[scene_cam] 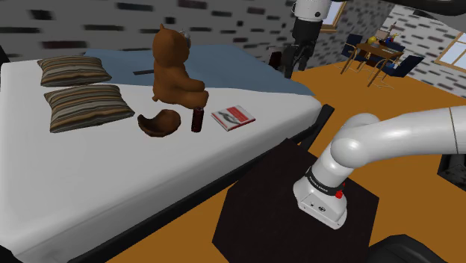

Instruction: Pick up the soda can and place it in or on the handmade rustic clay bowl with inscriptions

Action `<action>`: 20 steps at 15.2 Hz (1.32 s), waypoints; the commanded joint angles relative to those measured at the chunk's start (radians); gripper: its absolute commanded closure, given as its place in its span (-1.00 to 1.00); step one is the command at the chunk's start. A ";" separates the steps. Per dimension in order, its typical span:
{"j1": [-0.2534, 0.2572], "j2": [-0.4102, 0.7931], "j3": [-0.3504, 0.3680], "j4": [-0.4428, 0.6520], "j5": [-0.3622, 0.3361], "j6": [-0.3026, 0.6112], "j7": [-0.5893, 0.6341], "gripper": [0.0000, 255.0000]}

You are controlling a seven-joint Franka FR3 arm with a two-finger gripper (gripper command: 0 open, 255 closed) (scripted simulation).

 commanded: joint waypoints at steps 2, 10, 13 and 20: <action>0.000 0.019 0.004 -0.014 0.004 0.037 0.008 -1.00; -0.004 0.219 0.036 -0.078 0.024 0.329 0.069 -1.00; -0.007 0.314 0.048 -0.078 0.025 0.434 0.091 -1.00; -0.016 0.564 0.075 -0.023 0.010 0.652 0.149 -1.00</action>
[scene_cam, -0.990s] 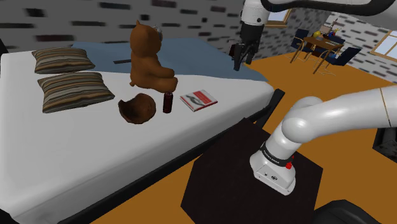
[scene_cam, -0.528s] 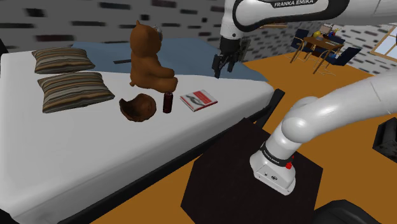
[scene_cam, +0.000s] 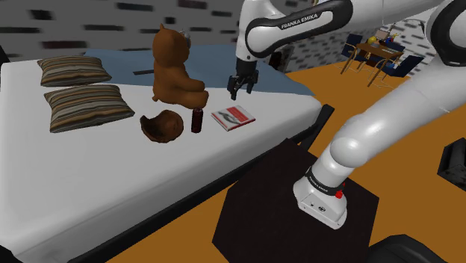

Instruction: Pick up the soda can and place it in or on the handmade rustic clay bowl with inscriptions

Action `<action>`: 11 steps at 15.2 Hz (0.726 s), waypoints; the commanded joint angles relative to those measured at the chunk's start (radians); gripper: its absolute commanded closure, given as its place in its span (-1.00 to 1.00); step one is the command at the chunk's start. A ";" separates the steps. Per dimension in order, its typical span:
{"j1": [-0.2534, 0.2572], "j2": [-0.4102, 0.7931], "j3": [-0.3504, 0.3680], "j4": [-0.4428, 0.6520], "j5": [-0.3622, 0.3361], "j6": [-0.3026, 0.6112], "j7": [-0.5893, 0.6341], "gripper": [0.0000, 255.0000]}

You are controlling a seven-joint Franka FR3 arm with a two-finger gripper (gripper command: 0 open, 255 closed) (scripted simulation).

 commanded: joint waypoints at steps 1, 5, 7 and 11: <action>-0.002 0.074 0.007 0.025 -0.008 0.057 0.019 -1.00; -0.006 0.227 0.017 0.094 -0.033 0.154 0.058 -1.00; -0.005 0.304 0.019 0.137 -0.048 0.195 0.078 -1.00; 0.001 0.459 0.017 0.238 -0.081 0.260 0.116 -1.00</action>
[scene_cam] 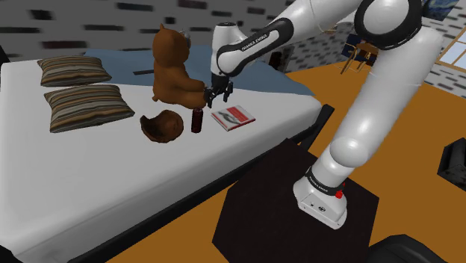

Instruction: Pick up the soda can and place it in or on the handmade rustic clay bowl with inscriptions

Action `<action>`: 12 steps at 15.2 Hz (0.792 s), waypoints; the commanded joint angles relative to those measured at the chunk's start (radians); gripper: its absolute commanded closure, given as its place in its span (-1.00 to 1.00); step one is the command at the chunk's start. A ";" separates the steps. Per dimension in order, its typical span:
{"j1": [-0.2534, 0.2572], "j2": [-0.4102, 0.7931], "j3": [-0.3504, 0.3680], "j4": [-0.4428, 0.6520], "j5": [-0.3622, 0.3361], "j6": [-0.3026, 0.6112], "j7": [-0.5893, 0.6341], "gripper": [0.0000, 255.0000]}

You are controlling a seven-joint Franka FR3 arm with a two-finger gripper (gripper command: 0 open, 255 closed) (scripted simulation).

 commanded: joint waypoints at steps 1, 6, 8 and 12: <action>0.004 0.083 -0.003 0.063 -0.017 0.026 0.019 -1.00; 0.024 0.275 -0.017 0.227 -0.050 0.072 0.055 -1.00; 0.033 0.353 -0.024 0.302 -0.059 0.081 0.065 -1.00; 0.038 0.408 -0.031 0.330 -0.067 0.110 0.072 -1.00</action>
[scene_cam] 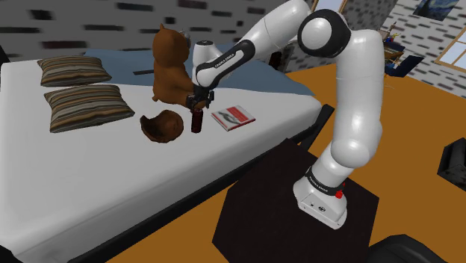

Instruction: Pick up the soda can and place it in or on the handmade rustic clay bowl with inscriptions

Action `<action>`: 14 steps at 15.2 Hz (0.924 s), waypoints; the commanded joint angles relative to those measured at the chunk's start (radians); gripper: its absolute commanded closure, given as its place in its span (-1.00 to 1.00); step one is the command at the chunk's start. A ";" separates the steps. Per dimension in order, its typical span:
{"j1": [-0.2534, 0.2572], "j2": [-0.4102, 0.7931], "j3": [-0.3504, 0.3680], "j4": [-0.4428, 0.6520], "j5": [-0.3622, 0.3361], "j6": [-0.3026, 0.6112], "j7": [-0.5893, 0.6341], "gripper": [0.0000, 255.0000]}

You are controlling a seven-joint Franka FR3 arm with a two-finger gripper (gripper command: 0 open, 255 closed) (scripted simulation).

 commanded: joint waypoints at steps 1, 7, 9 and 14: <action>0.003 0.019 -0.003 -0.001 -0.005 0.021 0.006 -1.00; 0.006 0.056 -0.009 0.004 -0.012 0.053 0.011 -1.00; 0.006 0.056 -0.009 0.004 -0.012 0.053 0.011 -1.00; 0.006 0.056 -0.009 0.004 -0.012 0.053 0.011 1.00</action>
